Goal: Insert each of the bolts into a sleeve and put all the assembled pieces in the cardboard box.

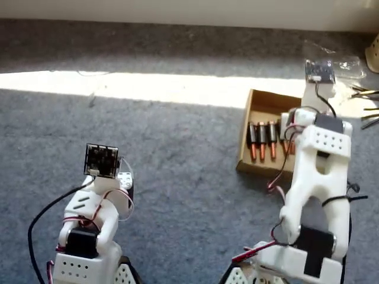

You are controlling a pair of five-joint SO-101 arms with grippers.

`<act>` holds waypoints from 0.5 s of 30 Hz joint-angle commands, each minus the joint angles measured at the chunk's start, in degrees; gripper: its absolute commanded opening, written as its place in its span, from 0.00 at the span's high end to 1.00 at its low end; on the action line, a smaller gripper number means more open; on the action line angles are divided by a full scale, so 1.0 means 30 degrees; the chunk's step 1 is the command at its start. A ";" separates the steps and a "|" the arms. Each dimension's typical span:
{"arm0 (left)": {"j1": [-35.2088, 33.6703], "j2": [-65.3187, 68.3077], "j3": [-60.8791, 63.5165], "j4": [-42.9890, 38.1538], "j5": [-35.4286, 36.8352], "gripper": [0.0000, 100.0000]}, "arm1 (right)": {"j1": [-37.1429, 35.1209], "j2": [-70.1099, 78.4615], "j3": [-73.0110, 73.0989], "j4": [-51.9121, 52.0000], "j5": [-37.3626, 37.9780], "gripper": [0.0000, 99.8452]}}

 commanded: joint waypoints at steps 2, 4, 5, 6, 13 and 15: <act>-0.0103 -0.0190 0.0366 0.0029 -0.0176 0.99 | 0.0484 0.3678 -0.3648 -0.0073 0.0293 1.00; -0.0044 -0.0190 0.0601 -0.0029 -0.0176 0.99 | 0.0571 0.5319 -0.4791 -0.0015 0.0967 1.00; -0.0044 -0.0190 0.0601 -0.0029 -0.0176 0.99 | 0.0630 0.5993 -0.5319 0.0015 0.1143 1.00; -0.0073 -0.0190 0.0601 -0.0029 -0.0176 0.99 | 0.0689 0.6579 -0.5758 0.0044 0.1231 1.00; -0.0103 -0.0190 0.0747 -0.0440 -0.0176 0.99 | 0.1275 0.7722 -0.6608 0.0044 0.1289 0.99; -0.0132 -0.0190 0.1011 -0.0938 -0.0176 0.99 | 0.1275 0.7722 -0.6608 0.0044 0.1319 0.99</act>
